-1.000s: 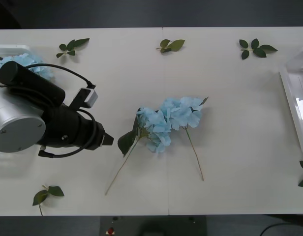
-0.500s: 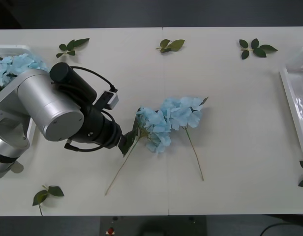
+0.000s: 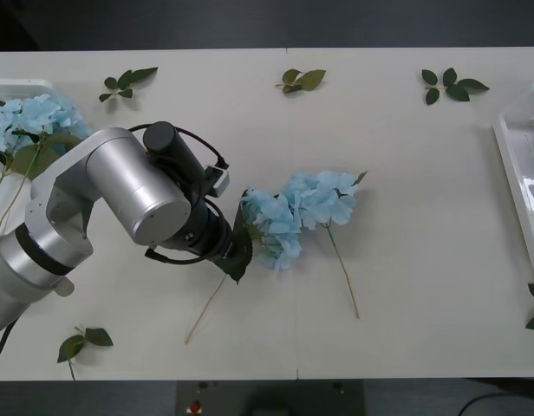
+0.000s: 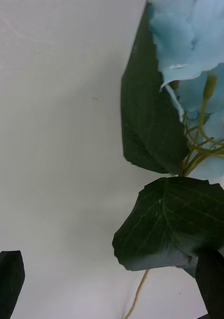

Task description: Put the red flowers into the right box and the blue flowers into the left box

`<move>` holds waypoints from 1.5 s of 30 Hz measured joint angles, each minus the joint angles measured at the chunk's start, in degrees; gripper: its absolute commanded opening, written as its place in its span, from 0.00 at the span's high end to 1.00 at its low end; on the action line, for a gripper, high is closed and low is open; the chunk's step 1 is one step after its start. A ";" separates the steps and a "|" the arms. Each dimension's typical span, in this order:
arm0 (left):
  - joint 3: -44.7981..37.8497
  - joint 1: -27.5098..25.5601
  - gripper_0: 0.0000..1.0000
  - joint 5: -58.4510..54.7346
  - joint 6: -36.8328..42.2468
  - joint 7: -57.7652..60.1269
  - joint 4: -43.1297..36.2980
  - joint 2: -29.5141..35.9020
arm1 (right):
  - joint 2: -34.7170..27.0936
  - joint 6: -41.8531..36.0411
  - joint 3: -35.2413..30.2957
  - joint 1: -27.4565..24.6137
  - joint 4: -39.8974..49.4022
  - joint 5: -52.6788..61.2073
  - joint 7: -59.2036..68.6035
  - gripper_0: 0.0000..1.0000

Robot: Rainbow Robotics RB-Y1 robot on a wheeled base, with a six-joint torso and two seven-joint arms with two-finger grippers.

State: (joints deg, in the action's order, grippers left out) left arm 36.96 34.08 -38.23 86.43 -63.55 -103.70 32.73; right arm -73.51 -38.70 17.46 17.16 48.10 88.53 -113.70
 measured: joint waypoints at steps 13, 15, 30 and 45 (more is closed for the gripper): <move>7.37 2.55 0.00 1.68 -3.95 0.00 4.73 -1.01 | 0.02 1.15 0.00 0.00 -0.90 -1.20 -1.25 0.21; 7.53 2.55 0.00 1.68 -3.99 0.00 4.83 -1.01 | 0.02 1.13 0.00 0.00 -0.87 -1.20 -2.65 0.18; 14.99 3.56 0.00 2.51 -12.06 0.01 11.18 -1.02 | 0.02 -7.82 0.00 0.00 14.32 13.35 -3.63 0.13; 14.97 3.57 1.00 3.98 -11.75 0.02 11.17 -1.02 | 0.02 -13.19 0.00 0.00 41.15 2.96 19.06 0.13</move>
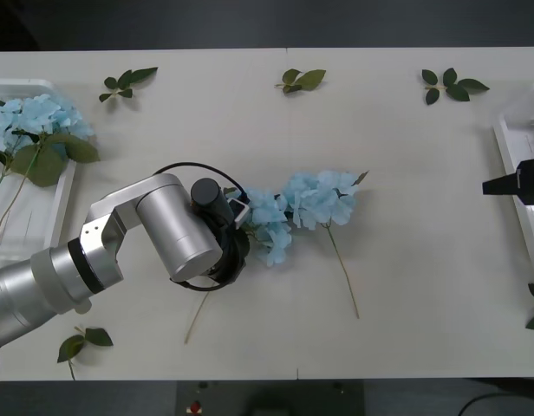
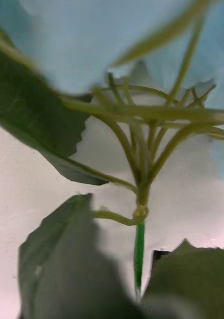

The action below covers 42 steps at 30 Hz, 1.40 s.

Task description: Put the red flowers into the right box and the blue flowers into the left box

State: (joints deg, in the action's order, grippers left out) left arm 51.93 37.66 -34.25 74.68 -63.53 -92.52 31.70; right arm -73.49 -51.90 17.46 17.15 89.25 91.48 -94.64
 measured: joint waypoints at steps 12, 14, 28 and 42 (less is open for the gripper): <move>-2.19 0.55 1.00 3.44 5.89 0.00 -3.97 0.01 | 2.44 -9.27 0.00 0.00 23.91 -24.26 26.88 0.13; -4.63 0.54 1.00 4.18 8.96 0.00 -6.74 0.03 | 4.63 -12.32 0.00 0.00 26.08 -27.39 26.96 0.13; -31.49 -4.95 1.00 5.96 24.78 -2.47 -24.11 0.03 | 16.61 -22.16 18.28 9.14 32.80 -53.88 39.18 0.14; -54.24 -8.21 1.00 5.98 26.17 -19.08 -24.65 0.04 | 33.01 -22.76 21.61 11.98 22.99 -64.60 44.83 0.14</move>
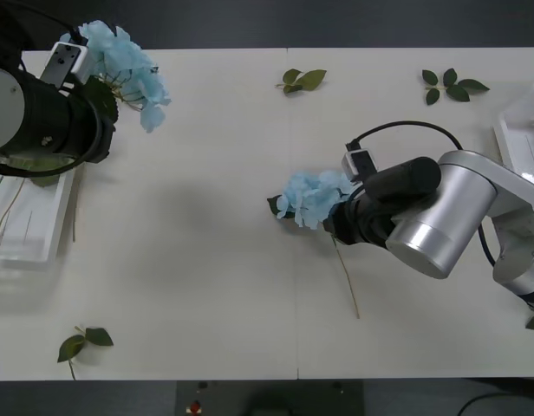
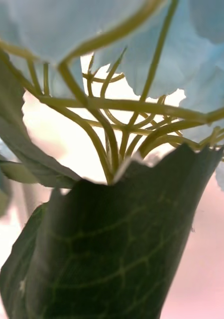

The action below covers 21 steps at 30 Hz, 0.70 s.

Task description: Put the red flowers into the right box and the blue flowers into the left box

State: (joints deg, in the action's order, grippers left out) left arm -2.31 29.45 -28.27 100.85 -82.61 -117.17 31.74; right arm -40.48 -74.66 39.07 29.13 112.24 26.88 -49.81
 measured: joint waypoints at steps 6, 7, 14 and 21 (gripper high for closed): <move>-7.91 0.00 1.00 -1.48 0.00 -3.66 4.67 0.21 | 1.07 2.15 4.69 0.31 -2.13 -4.34 0.00 0.14; -8.97 0.00 1.00 -1.65 0.00 -4.88 5.56 0.52 | 1.07 2.47 5.77 0.46 -2.52 -4.80 0.00 0.14; -15.51 0.00 1.00 -5.79 -0.02 -11.54 12.61 6.13 | 2.99 3.31 7.82 0.69 -6.65 -7.28 0.00 0.14; -20.61 0.00 1.00 -7.44 -2.85 -19.17 22.10 12.49 | 7.59 5.69 7.34 0.70 -11.85 -9.40 -0.02 0.15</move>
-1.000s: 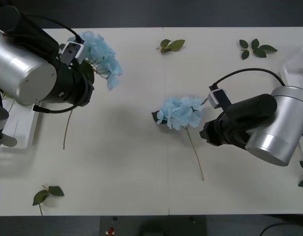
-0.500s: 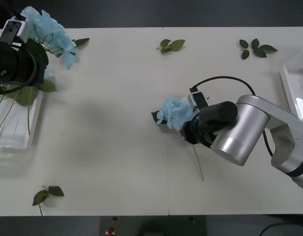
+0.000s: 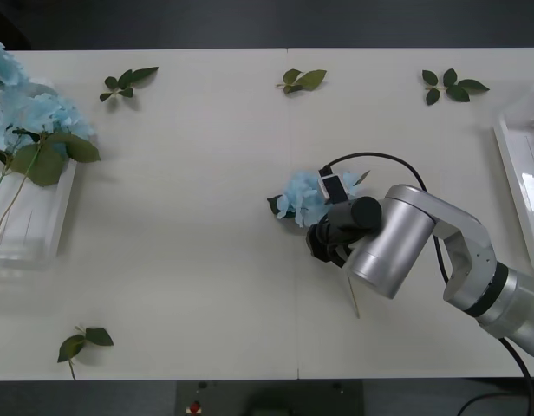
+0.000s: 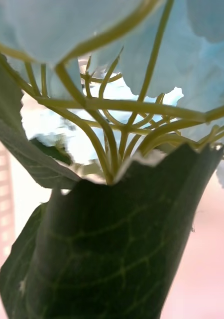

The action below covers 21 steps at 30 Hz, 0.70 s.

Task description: Put the red flowers into the right box and the blue flowers into the left box

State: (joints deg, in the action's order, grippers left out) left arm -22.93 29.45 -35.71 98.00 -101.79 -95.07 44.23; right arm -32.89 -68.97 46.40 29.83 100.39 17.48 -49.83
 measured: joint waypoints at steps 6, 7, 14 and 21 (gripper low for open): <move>-0.25 0.00 1.00 -1.17 -6.67 -2.84 9.71 4.44 | 1.59 0.18 0.00 0.00 -1.91 -0.05 -0.06 0.19; -0.17 0.00 1.00 -1.17 -7.81 -4.13 11.32 4.87 | 1.59 0.53 0.00 0.00 -2.06 -0.06 -0.10 0.20; 4.21 0.00 1.00 -1.89 -14.49 -6.59 20.95 6.10 | 1.60 1.30 0.01 0.00 -3.23 -0.19 -1.40 0.28; 9.78 0.00 1.00 -1.89 -20.61 -6.59 27.53 6.10 | 2.55 2.90 0.01 0.00 -5.93 -1.52 -1.41 0.58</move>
State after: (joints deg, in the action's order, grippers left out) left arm -13.14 29.45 -37.60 77.39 -108.38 -67.53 50.33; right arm -30.35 -66.06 46.41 29.83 94.47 15.96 -51.24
